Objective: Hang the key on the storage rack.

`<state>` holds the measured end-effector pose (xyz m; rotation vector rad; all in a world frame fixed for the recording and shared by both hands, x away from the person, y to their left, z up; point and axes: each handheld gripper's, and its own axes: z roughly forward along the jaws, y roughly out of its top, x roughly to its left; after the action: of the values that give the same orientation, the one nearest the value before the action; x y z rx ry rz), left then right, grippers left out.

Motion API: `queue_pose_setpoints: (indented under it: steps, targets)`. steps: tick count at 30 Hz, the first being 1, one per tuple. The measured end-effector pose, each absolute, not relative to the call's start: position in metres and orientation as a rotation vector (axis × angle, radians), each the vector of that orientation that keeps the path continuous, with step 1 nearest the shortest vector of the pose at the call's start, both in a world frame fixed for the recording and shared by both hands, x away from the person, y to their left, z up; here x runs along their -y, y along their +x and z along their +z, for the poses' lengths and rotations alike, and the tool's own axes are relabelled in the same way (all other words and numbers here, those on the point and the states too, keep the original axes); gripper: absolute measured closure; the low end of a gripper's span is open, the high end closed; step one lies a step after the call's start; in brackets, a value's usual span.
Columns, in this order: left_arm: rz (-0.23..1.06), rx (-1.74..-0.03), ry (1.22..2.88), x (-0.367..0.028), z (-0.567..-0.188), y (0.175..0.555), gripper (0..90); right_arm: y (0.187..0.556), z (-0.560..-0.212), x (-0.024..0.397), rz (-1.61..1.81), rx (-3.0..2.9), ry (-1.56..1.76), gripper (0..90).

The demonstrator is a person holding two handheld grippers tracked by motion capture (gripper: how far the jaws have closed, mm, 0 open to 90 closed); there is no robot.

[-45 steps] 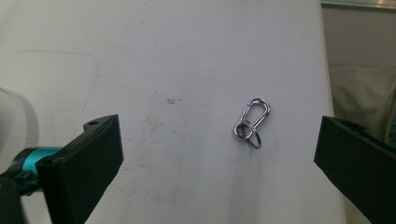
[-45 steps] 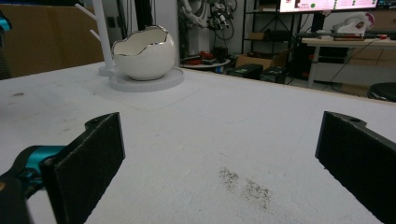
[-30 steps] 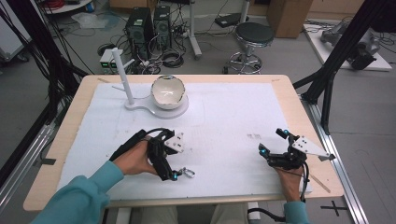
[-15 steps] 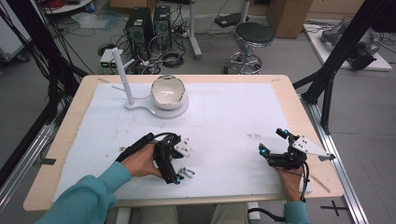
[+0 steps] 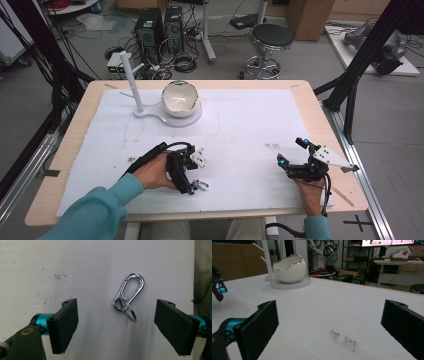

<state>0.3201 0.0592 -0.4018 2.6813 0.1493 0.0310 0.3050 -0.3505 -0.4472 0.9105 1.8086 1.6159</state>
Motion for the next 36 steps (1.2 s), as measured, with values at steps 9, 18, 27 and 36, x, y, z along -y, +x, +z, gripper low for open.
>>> queue_pose_setpoints:
  steps: [9,18,27,36]
  targets:
    - [-0.014,-0.164,2.695,-0.0584,-0.4021,0.3205,42.3,0.3051,-0.4472,0.3505,1.616,-1.809,0.907,0.6]
    - [-0.011,-0.157,2.714,-0.0589,-0.4028,0.3217,56.5,0.3050,-0.4472,0.3505,1.617,-1.809,0.910,0.6]
    - [-0.023,-0.174,2.719,-0.0586,-0.4023,0.3222,71.1,0.3052,-0.4472,0.3505,1.617,-1.808,0.907,0.6]
    - [-0.032,-0.194,2.712,-0.0597,-0.4008,0.3231,79.2,0.3052,-0.4473,0.3505,1.615,-1.809,0.906,0.6]
